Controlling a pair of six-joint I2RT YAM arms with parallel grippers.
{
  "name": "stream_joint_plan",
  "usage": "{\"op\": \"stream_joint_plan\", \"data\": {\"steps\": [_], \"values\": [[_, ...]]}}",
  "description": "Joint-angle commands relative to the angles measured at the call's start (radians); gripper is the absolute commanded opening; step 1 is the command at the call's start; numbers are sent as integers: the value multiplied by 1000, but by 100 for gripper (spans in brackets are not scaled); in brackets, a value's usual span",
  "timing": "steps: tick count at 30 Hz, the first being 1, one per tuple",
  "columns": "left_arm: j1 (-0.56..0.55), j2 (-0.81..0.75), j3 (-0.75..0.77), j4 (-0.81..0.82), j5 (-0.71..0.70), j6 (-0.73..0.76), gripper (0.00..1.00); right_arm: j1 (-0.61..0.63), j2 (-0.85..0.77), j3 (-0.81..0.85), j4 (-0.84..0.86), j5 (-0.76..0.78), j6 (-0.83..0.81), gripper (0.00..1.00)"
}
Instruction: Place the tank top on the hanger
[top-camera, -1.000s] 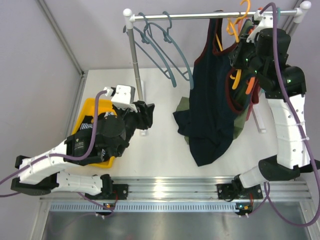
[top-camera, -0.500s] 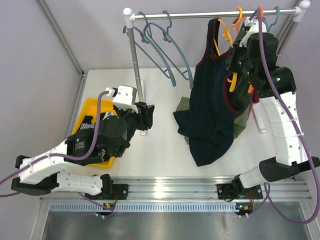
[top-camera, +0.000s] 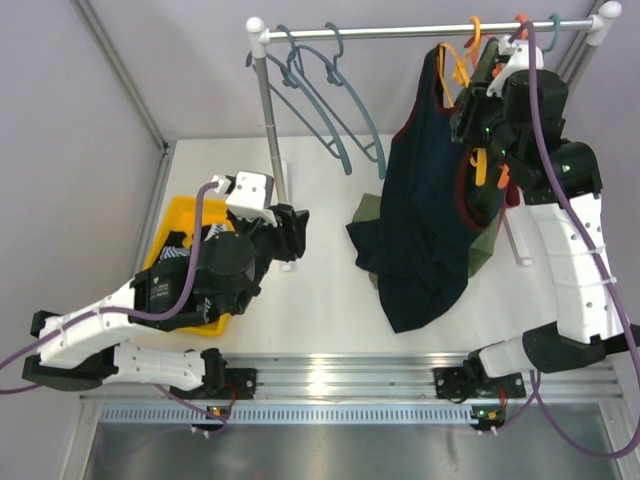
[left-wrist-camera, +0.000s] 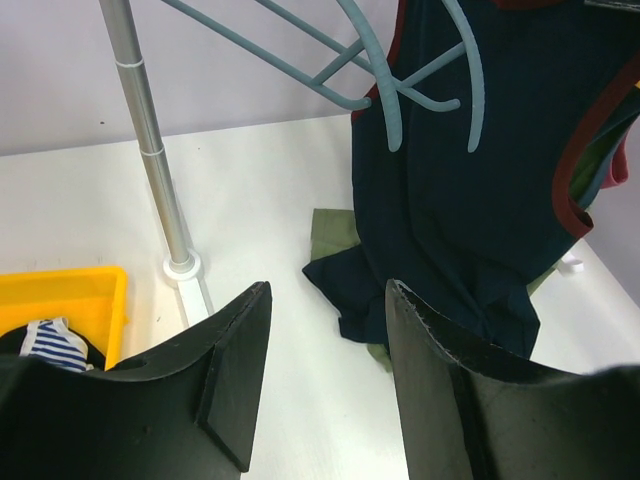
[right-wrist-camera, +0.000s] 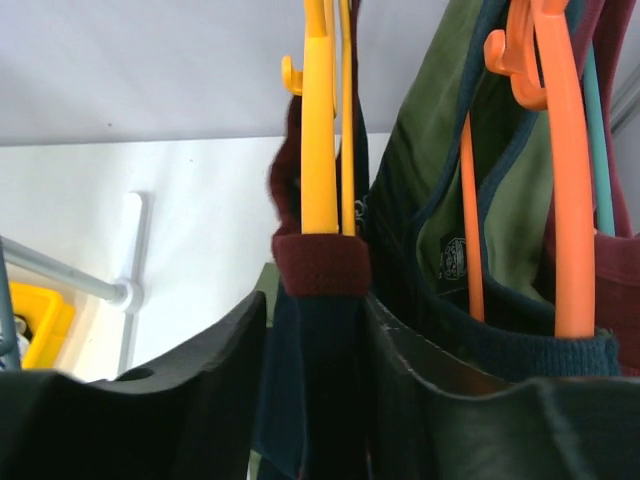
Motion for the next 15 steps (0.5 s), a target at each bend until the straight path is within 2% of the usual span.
{"op": "stream_joint_plan", "data": {"steps": [1,8,15], "values": [[1,-7,-4,-2,-3,-6,55,-12,-49,16,50,9,7,43],[1,-12,-9,-8,-6,-5,55,-12,-96,17,28,-1,24,57],[1,-13,-12,-4,-8,-6,55,-14,-153,16,-1,-17,36,61]]}}
